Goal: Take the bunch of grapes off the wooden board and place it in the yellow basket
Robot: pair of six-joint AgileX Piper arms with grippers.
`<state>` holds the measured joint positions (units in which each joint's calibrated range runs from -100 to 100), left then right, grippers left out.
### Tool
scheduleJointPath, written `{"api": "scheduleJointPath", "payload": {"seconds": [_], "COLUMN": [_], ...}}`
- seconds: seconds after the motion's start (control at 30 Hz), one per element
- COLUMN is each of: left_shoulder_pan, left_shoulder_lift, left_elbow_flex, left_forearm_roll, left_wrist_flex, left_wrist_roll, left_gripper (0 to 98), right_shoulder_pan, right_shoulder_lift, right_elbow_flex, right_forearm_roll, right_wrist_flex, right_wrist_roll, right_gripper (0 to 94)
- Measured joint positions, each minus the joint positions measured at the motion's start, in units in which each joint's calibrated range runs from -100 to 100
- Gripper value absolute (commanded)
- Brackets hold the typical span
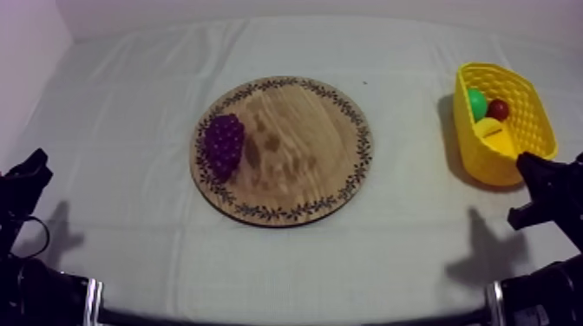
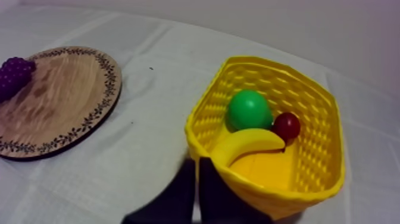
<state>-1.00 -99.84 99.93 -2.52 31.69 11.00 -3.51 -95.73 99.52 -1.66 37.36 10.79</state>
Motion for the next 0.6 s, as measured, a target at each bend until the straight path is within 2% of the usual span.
{"api": "scheduleJointPath", "payload": {"seconds": [0.4, 0.6], "left_shoulder_pan": [0.0, 0.0], "left_shoulder_lift": [0.0, 0.0], "left_elbow_flex": [0.0, 0.0], "left_forearm_roll": [0.00, 0.00], "left_wrist_flex": [0.0, 0.0], "left_wrist_roll": [0.0, 0.0], "left_gripper": [0.0, 0.0], "right_shoulder_pan": [-0.1, -2.5], "right_shoulder_lift": [0.0, 0.0], "right_elbow_flex": [0.0, 0.0], "right_forearm_roll": [0.0, 0.0], "right_wrist_flex": [0.0, 0.1], "right_wrist_roll": [0.1, 0.2], "right_gripper": [0.3, 0.3]}}
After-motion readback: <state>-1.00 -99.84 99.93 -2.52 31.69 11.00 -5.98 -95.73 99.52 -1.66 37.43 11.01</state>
